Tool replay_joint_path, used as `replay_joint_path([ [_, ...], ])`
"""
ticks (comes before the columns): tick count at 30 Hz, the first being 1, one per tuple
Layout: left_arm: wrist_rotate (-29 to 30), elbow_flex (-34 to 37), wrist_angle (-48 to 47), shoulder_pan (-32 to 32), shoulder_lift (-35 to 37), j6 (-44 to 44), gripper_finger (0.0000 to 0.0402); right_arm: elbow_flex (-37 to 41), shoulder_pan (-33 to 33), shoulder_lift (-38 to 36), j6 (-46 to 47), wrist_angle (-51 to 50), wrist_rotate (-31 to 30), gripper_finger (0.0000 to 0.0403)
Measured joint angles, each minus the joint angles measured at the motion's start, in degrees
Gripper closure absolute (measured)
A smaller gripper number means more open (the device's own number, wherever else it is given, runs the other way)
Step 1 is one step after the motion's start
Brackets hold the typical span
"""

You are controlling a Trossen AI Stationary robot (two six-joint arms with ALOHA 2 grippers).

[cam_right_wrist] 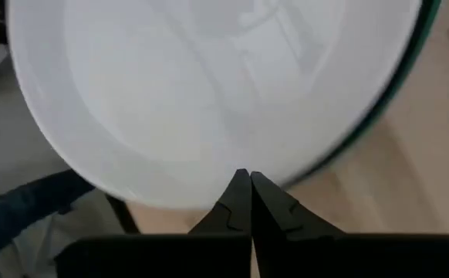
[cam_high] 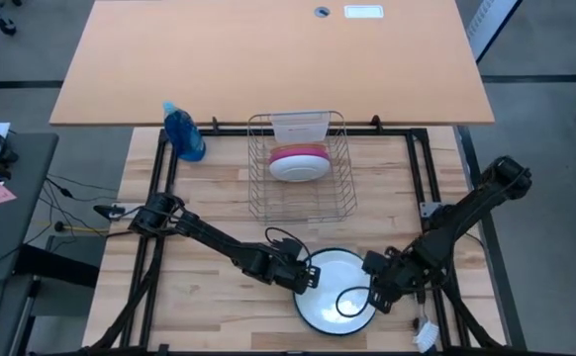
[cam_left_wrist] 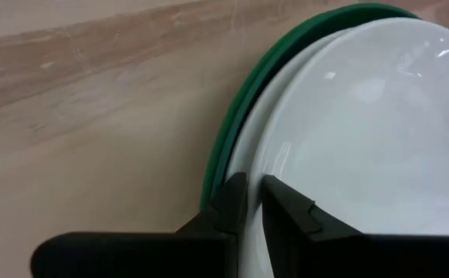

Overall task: Sort dishes
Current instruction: Put the white plate in the dish rack

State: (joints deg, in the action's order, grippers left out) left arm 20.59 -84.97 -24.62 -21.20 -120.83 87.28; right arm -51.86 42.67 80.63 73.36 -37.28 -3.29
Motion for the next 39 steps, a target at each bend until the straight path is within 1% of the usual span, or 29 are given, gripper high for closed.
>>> replay_joint_path([
  [8, 1.2, 0.0, 0.7, 0.1, -0.1, 4.4, 0.0372, 0.0, -4.5, -3.7, -8.0, -3.0, 0.2, 0.0403],
  [15, 1.8, 0.0, 4.4, 0.1, -0.1, 6.1, 0.0356, 0.0, -7.9, -4.6, -11.4, -3.1, 0.4, 0.0403],
  [25, 2.3, 0.0, 5.9, 0.2, -0.1, 7.1, 0.0350, 0.0, -9.7, -4.6, -18.1, -3.2, 5.2, 0.0403],
  [28, 2.5, 0.0, 6.4, 0.2, -0.1, 7.1, 0.0350, 0.0, -10.2, -4.6, -18.9, -3.8, 6.7, 0.0403],
  [34, 2.2, 0.1, 9.5, 0.2, -0.3, 6.1, 0.0350, 0.0, -11.5, -4.6, -19.0, -4.3, 6.9, 0.0403],
  [39, 0.7, 0.1, 9.4, 0.5, 0.7, 1.3, 0.0350, 0.0, -12.5, -4.6, -17.5, -4.2, 6.7, 0.0403],
])
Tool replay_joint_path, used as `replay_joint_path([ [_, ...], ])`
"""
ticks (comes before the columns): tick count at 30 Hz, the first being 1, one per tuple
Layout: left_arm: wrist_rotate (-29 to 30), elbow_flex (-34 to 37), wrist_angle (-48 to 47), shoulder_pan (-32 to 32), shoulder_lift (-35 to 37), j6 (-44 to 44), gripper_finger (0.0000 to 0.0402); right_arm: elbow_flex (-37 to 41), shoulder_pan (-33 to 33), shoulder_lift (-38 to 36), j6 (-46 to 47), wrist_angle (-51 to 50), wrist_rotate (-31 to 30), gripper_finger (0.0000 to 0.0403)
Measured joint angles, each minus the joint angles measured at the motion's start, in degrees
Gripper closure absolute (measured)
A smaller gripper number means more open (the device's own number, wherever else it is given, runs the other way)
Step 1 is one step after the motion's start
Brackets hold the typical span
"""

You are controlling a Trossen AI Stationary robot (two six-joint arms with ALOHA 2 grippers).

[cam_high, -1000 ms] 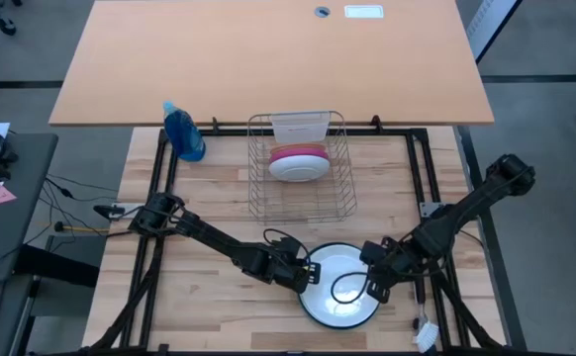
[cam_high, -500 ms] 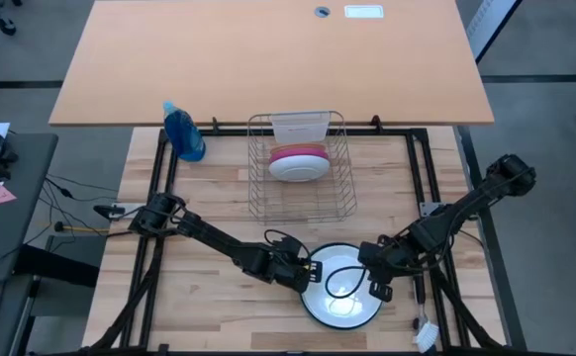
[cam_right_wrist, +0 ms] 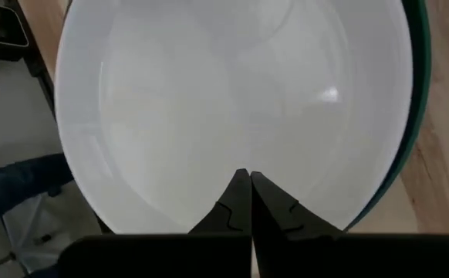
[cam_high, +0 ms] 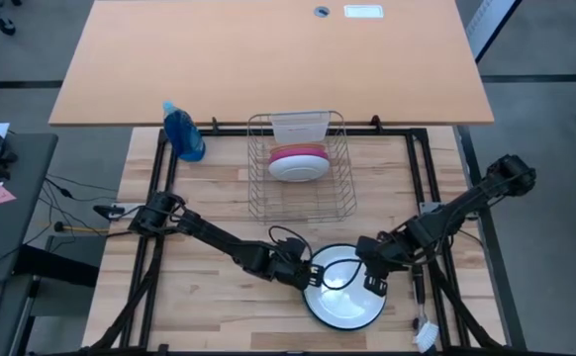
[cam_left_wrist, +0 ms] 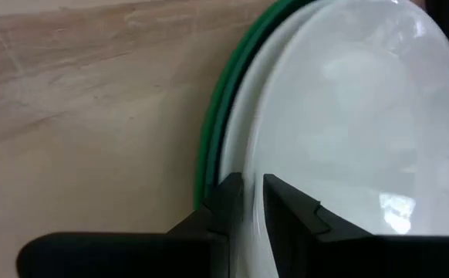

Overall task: Sort dishes
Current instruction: Put the white plate in the dish rack

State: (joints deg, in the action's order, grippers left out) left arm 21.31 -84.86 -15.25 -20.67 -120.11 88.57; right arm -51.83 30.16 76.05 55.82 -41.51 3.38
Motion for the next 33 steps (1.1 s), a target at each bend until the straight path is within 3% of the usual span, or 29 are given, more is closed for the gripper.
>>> replay_joint_path([
  [17, -2.6, 0.1, 0.3, 0.6, 2.1, -4.9, 0.0349, -1.4, -0.7, 0.0, 4.4, 0.7, -0.2, 0.0403],
  [25, -3.6, 0.0, -4.8, -0.3, 4.9, -2.5, 0.0349, -2.3, -0.7, 0.0, 7.4, 0.9, -0.2, 0.0403],
  [33, -4.6, -0.1, -7.0, -0.3, 5.8, -5.7, 0.0349, -2.3, -0.6, 0.0, 10.7, -1.3, 0.0, 0.0403],
])
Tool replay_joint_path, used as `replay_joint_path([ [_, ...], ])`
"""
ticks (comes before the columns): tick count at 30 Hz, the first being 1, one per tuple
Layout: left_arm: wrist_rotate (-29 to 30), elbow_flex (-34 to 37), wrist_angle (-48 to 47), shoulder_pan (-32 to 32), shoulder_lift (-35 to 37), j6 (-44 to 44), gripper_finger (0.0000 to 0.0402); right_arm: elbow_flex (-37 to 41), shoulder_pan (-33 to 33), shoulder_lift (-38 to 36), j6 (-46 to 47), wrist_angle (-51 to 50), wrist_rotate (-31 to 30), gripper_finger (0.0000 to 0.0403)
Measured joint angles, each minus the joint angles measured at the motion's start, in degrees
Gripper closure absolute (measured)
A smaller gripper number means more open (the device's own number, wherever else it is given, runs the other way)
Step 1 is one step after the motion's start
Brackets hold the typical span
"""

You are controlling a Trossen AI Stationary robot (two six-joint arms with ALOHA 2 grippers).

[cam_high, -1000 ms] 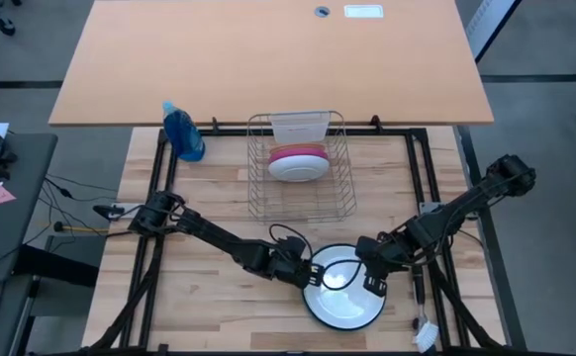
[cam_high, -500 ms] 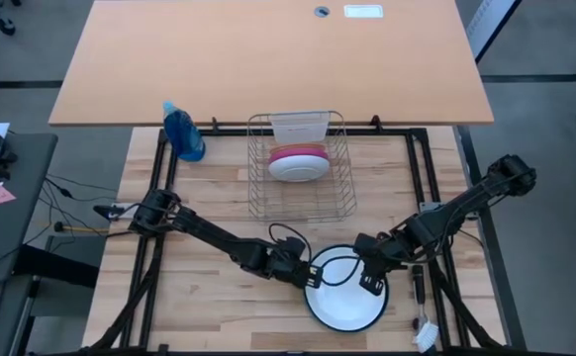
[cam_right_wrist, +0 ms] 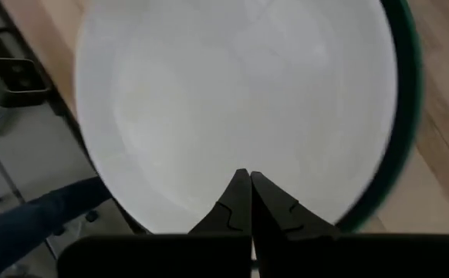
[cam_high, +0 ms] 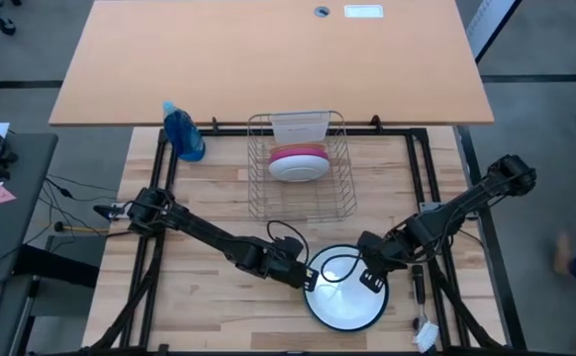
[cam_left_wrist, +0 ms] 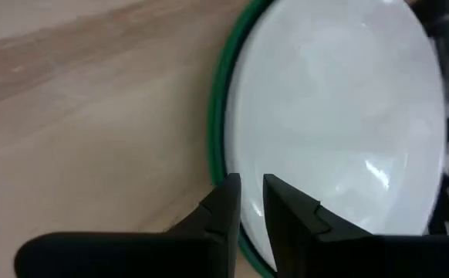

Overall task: Sort dishes
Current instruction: Put the white plate in the dish rack

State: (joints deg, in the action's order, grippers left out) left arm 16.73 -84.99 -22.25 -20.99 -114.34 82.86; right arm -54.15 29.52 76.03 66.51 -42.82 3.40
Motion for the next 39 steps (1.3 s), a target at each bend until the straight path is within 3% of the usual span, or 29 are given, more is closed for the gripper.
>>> replay_joint_path([
  [7, -1.0, 0.0, 0.5, 0.0, 0.0, -4.9, 0.0349, 0.0, 0.2, 0.0, 6.0, -6.1, 2.4, 0.0402],
  [13, -0.3, 0.0, 0.2, 0.0, 0.0, -6.4, 0.0350, 0.0, 1.8, 0.1, 8.4, -6.5, 2.3, 0.0377],
  [20, -0.4, 0.0, 0.9, 0.1, -1.4, -5.0, 0.0350, 0.0, 3.5, 0.2, 12.9, -6.4, 0.8, 0.0354],
  [33, -1.4, 0.0, 4.0, -0.1, -2.4, 0.9, 0.0349, 0.0, 5.7, 0.2, 17.3, -7.4, 0.6, 0.0350],
  [39, -2.7, -2.1, 5.4, -0.2, -2.4, 0.6, 0.0349, 0.2, 9.3, 0.2, 22.7, -9.1, -4.3, 0.0350],
])
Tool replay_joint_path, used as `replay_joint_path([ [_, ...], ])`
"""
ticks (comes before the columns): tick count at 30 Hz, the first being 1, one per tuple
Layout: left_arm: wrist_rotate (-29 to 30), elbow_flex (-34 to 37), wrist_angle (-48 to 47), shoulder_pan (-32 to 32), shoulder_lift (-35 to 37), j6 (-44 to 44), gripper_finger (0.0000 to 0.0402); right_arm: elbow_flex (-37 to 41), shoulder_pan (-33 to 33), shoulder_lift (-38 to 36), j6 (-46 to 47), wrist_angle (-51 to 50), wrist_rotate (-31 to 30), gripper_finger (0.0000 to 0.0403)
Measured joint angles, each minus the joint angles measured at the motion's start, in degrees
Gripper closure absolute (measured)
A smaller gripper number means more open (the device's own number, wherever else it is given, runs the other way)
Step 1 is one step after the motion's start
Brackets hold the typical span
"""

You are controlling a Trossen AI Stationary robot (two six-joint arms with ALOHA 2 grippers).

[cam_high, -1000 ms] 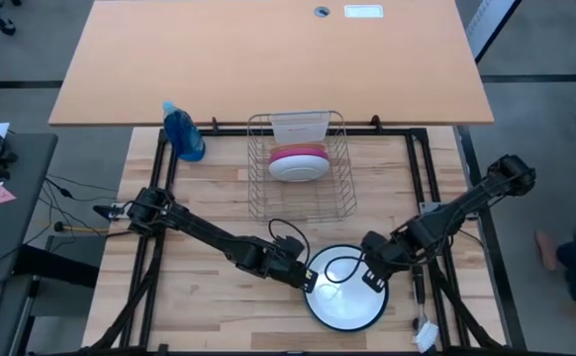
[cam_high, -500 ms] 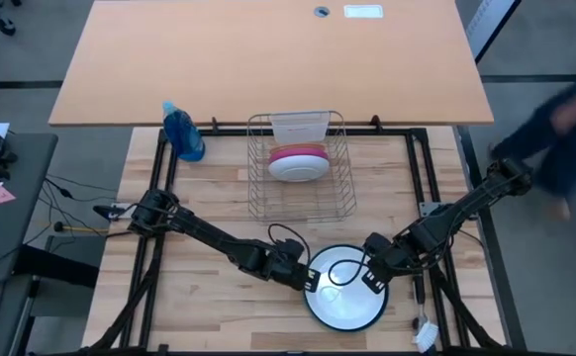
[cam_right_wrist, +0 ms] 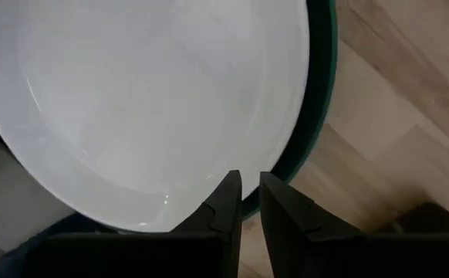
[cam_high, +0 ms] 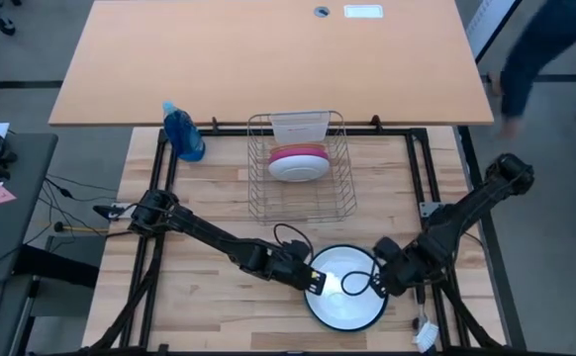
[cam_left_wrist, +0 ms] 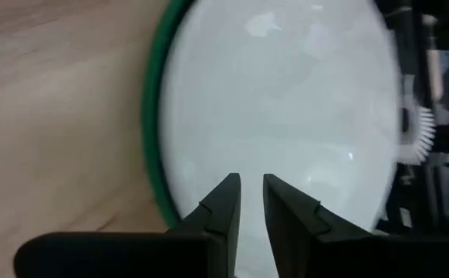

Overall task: Sort dishes
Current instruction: Put the white plate in the dish rack

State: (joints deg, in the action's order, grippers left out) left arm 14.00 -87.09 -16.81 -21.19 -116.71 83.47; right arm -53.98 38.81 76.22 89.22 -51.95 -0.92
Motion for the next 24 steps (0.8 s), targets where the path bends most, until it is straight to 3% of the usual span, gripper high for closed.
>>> replay_joint_path([
  [12, 0.1, -2.8, -3.3, 0.2, -0.7, -5.4, 0.0349, 2.2, 6.8, 0.0, 17.5, 0.0, -3.8, 0.0350],
  [24, 1.8, -2.8, -4.8, 0.3, -2.6, -4.3, 0.0350, 2.2, 7.5, 0.0, 21.8, 0.0, -4.5, 0.0350],
])
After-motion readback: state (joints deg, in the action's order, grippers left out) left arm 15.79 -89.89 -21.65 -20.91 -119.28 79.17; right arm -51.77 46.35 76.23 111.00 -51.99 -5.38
